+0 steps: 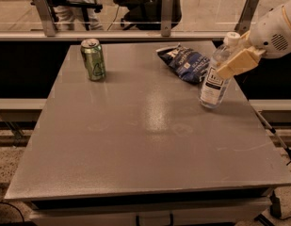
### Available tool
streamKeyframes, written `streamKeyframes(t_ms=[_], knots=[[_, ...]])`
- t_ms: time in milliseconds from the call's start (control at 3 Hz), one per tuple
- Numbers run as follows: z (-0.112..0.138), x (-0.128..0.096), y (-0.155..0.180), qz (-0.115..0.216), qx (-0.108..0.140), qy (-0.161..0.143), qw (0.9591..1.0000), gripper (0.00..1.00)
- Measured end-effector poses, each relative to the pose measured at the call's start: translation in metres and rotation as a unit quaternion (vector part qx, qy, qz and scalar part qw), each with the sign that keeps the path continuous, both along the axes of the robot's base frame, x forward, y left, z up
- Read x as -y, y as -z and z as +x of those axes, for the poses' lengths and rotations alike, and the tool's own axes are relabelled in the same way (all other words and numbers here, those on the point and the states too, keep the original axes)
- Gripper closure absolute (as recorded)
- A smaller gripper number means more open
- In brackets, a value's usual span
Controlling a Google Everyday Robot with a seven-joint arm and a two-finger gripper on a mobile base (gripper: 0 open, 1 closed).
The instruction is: Move blue plastic bottle near blue chip bag
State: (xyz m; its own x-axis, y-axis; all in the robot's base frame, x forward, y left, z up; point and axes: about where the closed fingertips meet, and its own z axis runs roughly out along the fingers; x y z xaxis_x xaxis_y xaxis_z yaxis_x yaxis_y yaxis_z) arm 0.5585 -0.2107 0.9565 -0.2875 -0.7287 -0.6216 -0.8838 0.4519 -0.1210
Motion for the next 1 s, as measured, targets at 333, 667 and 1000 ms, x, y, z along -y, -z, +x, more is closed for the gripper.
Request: streamKeyframes(t_ms=[333,667,1000], knots=[[0.017,0.002,0.002,0.007,-0.002,0.003,1.0000,1.00],[0.026,0.003,0.010,0.005,-0.012,0.003,0.9999,0.85],[0.031,0.003,0.016,0.006,-0.019,0.002,0.9998,0.61]])
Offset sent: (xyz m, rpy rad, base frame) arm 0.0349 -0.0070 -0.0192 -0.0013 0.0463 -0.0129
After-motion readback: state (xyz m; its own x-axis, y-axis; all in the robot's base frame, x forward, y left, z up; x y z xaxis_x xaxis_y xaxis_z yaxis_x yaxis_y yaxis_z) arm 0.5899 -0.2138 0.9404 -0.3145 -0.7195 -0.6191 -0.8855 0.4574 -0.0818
